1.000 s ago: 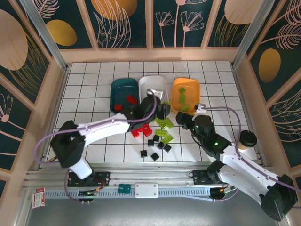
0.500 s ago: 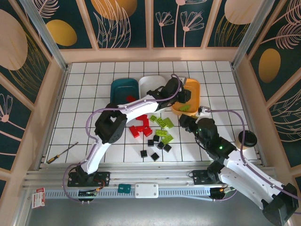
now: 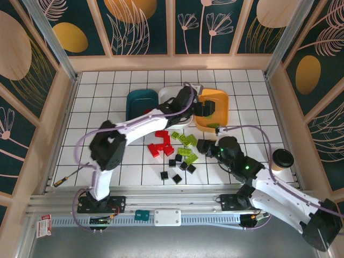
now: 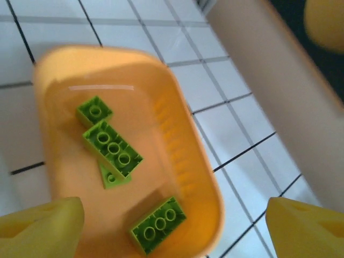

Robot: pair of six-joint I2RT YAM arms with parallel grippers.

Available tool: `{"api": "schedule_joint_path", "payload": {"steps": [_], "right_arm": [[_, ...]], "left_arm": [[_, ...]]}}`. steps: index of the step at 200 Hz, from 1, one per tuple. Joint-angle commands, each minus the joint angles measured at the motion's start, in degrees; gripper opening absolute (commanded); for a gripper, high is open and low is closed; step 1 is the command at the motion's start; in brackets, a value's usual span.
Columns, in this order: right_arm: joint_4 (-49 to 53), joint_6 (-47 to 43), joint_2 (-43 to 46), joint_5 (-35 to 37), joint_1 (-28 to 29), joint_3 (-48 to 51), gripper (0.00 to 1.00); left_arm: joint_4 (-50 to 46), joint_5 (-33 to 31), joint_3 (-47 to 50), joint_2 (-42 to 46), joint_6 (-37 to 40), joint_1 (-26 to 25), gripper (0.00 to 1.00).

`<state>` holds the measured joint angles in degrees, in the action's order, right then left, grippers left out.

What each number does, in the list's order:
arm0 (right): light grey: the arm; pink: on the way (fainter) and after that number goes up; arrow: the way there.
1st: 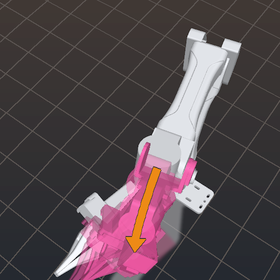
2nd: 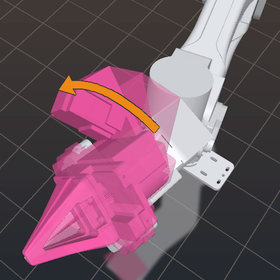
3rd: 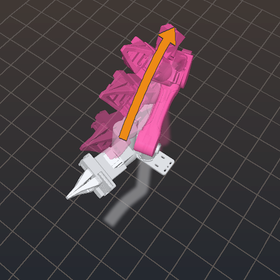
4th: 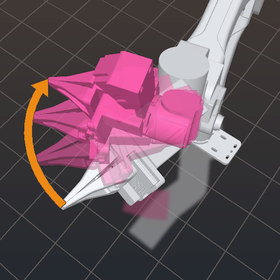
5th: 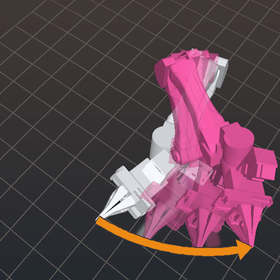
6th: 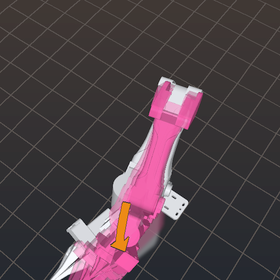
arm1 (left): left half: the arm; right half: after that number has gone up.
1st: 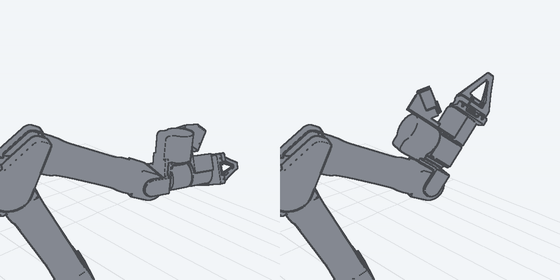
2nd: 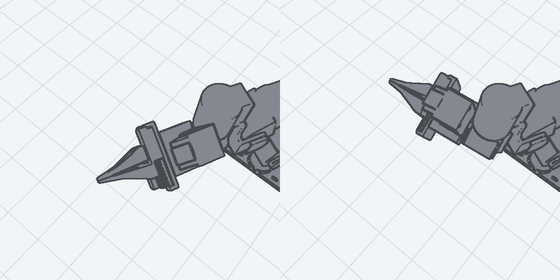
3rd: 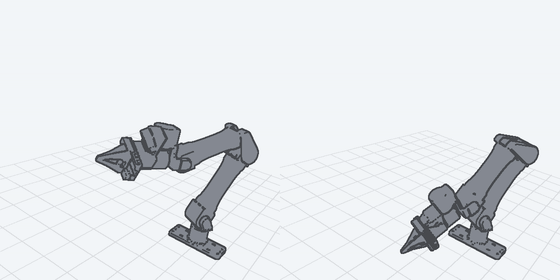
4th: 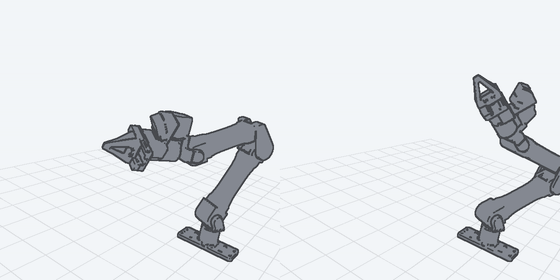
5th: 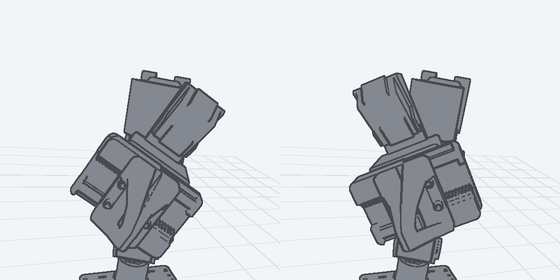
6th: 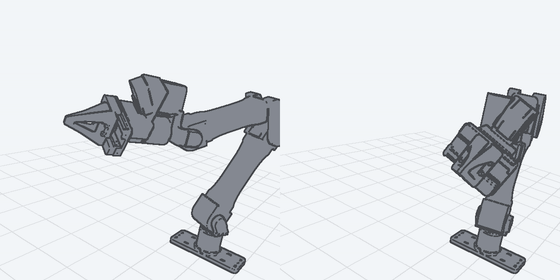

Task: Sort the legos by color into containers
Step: Place the lego in the container, then pick up the lego from the bottom-center of the table.

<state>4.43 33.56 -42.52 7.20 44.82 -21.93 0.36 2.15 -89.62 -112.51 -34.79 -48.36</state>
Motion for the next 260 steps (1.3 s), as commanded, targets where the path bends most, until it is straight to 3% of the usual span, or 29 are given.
{"api": "schedule_joint_path", "payload": {"steps": [1, 54, 107, 155, 201, 238, 260], "right_arm": [[-2.9, -0.3, -4.4, -0.9, 6.0, 0.7, 0.59], [2.1, 1.3, -15.1, 4.3, 16.1, -1.9, 0.57], [6.5, 3.9, -17.7, 6.3, 19.7, -1.1, 0.59], [7.9, 2.2, -23.8, 7.4, 21.1, -4.0, 0.59], [6.5, 0.8, -28.8, 7.9, 22.5, -6.2, 0.58], [6.7, 0.8, -30.7, 7.1, 22.6, -6.1, 0.51], [7.2, 1.2, -29.5, 7.0, 22.5, -5.5, 0.38]], "left_arm": [[7.4, -2.9, 10.6, 12.2, -0.8, 0.2, 0.95], [10.3, -6.8, 41.6, 37.4, -5.5, 0.2, 0.98], [3.9, -9.4, 59.6, 57.3, -11.3, 0.2, 0.99], [-1.4, -11.2, 65.3, 67.3, -14.1, 0.2, 0.98], [-3.6, -12.3, 65.9, 69.2, -14.0, 0.2, 0.99], [-4.7, -12.9, 65.9, 69.3, -14.0, 0.2, 0.99], [-5.4, -13.4, 65.9, 69.9, -13.9, 0.2, 0.98]]}}
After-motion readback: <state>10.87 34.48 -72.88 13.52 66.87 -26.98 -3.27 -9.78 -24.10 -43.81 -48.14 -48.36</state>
